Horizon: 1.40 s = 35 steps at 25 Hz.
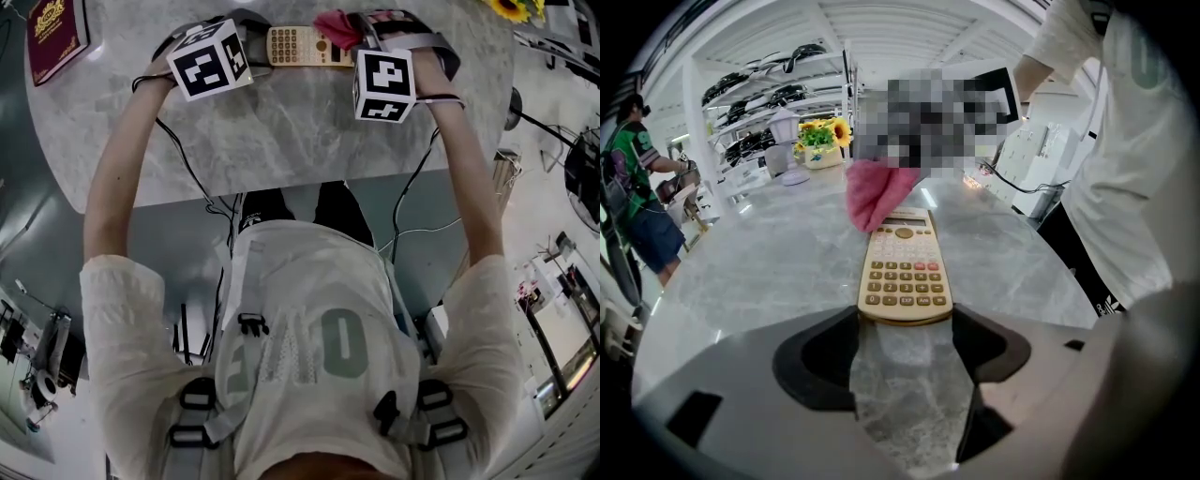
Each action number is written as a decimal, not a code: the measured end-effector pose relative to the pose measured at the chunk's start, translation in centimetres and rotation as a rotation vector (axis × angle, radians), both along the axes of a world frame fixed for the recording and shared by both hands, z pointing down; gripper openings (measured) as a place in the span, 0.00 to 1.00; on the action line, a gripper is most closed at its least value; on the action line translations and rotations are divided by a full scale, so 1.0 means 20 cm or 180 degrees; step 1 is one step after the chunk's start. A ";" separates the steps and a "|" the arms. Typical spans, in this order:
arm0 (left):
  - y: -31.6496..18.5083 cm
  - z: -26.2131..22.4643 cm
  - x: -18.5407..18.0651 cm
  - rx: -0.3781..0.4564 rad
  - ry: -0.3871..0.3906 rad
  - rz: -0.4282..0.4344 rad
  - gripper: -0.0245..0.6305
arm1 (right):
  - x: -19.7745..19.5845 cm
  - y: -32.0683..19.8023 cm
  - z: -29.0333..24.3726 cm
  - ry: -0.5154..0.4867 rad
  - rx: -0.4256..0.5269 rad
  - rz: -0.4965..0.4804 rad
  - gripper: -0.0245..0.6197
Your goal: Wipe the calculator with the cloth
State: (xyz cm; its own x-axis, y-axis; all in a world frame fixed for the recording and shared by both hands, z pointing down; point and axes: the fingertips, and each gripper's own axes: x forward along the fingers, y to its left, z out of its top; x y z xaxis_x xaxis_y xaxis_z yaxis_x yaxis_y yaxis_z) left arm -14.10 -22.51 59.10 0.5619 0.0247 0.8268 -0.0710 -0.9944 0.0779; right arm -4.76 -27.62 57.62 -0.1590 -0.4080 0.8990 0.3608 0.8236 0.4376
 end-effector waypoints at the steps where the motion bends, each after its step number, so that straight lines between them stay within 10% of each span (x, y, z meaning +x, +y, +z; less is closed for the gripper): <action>1: 0.00 0.00 0.00 -0.0004 -0.0003 0.0001 0.53 | 0.00 0.00 0.01 0.0009 -0.0013 0.0000 0.12; 35: 0.00 0.00 0.00 0.0011 0.0007 -0.0010 0.53 | 0.02 0.38 0.03 0.0240 -0.0282 -0.0077 0.12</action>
State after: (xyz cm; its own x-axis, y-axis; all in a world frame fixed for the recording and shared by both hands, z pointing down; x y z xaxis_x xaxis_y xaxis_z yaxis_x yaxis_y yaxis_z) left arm -14.17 -22.42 59.12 0.5638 0.0202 0.8257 -0.0738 -0.9945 0.0747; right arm -4.26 -20.08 58.12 -0.0983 -0.3234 0.9411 0.4102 0.8485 0.3344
